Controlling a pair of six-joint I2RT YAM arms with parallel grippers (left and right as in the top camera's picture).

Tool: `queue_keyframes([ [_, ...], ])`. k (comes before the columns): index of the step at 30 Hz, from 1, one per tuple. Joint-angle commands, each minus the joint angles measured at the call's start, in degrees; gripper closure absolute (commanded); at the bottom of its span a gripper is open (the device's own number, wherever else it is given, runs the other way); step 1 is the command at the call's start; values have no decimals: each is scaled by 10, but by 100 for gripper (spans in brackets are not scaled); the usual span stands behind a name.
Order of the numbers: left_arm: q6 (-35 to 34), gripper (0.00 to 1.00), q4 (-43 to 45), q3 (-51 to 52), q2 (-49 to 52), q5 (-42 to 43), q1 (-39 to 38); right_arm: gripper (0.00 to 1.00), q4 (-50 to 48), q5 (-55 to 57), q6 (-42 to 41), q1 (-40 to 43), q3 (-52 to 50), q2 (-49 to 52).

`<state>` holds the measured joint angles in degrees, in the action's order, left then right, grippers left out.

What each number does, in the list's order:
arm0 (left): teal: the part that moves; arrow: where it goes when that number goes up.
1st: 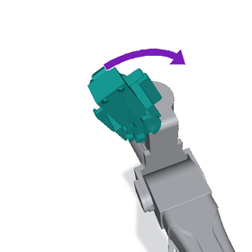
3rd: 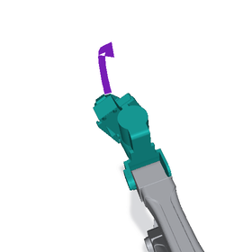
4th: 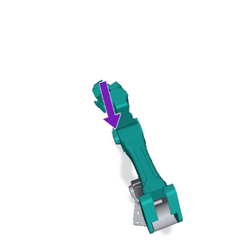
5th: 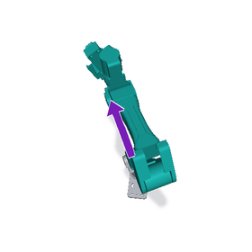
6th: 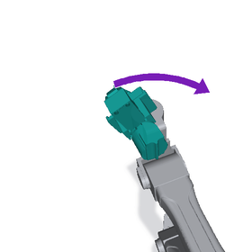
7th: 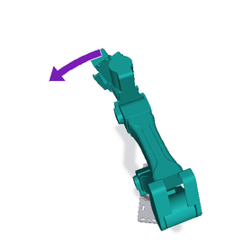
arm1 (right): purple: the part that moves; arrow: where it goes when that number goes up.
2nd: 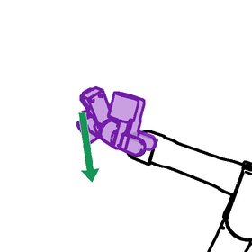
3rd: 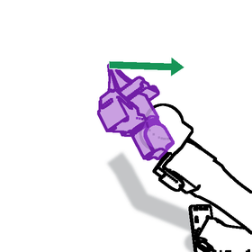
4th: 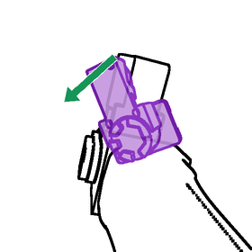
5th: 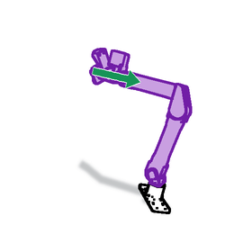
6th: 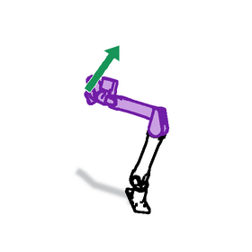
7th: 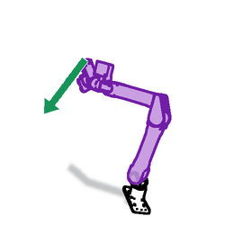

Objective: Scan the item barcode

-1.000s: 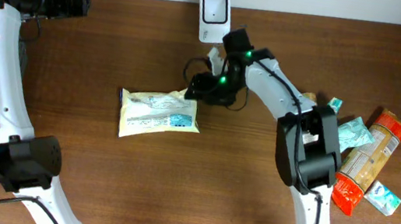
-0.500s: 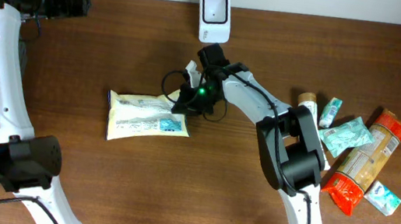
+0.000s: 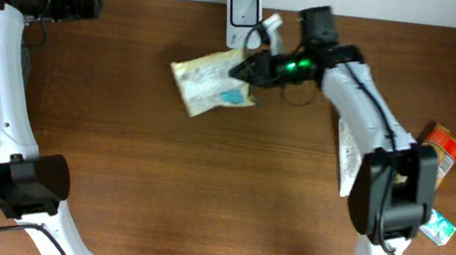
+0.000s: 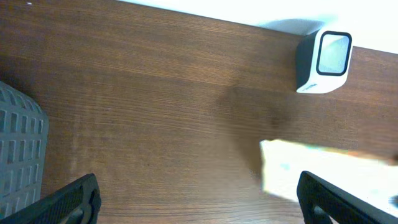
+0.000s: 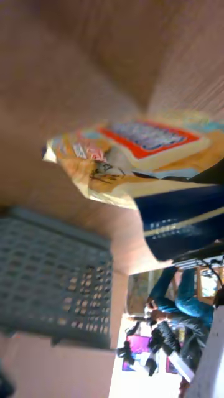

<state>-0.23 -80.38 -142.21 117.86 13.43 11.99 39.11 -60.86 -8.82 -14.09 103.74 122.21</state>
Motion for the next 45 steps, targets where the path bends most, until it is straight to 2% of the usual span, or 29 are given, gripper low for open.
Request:
queue_keyframes([
  [1, 4, 1, 1, -1, 4, 0, 2, 96, 2, -76, 15, 22, 5, -17],
  [3, 4, 1, 1, -1, 4, 0, 2, 96, 21, -74, 42, 26, 5, -17],
  [9, 4, 1, 1, -1, 4, 0, 2, 96, 59, -34, 56, 24, 5, -17],
  [14, 4, 1, 1, -1, 4, 0, 2, 96, 59, -243, 33, 39, 5, -19],
  [19, 4, 1, 1, -1, 4, 0, 2, 96, 59, -281, -67, 79, 5, -30],
  [29, 4, 1, 1, -1, 4, 0, 2, 96, 68, -280, -52, 117, 5, -83],
  [32, 4, 1, 1, -1, 4, 0, 2, 96, 87, -208, -33, 113, 3, -85],
  [35, 4, 1, 1, -1, 4, 0, 2, 96, 157, -46, 17, 88, 3, -84],
  [39, 4, 1, 1, -1, 4, 0, 2, 96, 212, 125, 26, 51, 3, -80],
  [43, 4, 1, 1, -1, 4, 0, 2, 96, 216, 135, 30, 52, -3, -60],
  [45, 4, 1, 1, -1, 4, 0, 2, 96, 229, 136, 61, 52, -8, -45],
])
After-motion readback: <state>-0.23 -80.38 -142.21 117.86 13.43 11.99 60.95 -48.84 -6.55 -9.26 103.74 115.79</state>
